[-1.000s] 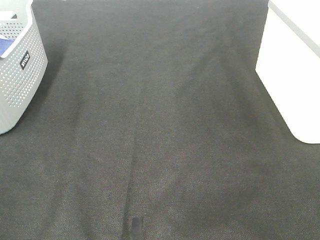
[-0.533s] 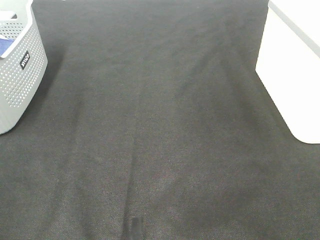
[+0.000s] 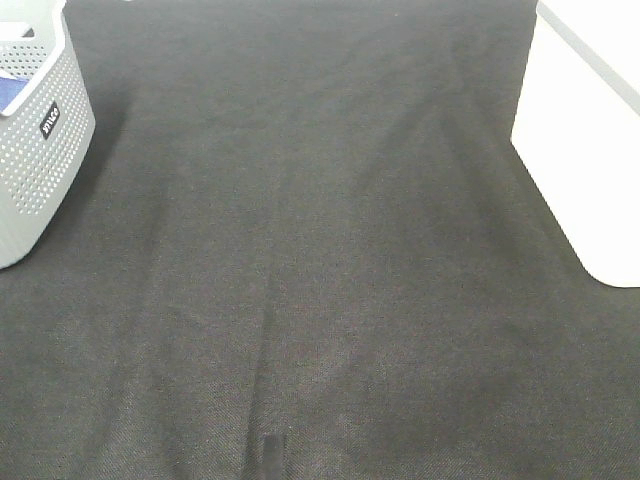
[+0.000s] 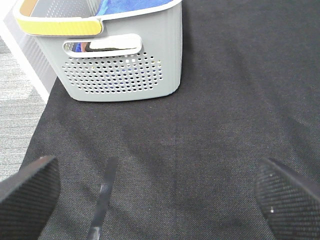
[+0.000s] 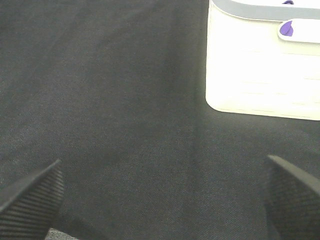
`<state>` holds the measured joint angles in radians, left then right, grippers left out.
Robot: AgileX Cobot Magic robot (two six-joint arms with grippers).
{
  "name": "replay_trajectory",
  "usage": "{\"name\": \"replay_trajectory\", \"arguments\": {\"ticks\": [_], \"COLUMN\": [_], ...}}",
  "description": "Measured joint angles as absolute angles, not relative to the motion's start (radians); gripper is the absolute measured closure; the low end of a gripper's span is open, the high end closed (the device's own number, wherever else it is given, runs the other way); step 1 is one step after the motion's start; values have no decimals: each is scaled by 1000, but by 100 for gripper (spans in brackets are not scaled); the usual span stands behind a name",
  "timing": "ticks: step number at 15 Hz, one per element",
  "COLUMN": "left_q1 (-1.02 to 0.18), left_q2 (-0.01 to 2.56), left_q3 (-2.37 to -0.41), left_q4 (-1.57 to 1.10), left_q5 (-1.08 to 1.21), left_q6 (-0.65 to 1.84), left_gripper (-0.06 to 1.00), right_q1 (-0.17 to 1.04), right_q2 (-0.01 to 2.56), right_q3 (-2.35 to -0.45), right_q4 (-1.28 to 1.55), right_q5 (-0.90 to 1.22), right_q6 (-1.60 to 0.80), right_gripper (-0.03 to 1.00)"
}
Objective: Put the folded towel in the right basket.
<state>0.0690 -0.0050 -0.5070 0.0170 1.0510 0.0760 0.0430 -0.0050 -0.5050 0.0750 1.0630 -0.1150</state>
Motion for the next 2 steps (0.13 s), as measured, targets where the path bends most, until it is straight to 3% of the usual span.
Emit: {"name": "replay_trajectory", "arguments": {"ticks": [2], "left_q1": [69], "left_q2": [-5], "left_q3": [-507], "left_q4": [17], "left_q5": [1051], "left_q6": [76], "left_gripper": [-5], "right_q1": [43], "right_q2": [-5], "right_q3": [-505], "right_q4": [75], "right_q5": [1063], "right_q6": [-114], "right_gripper": [-1]}}
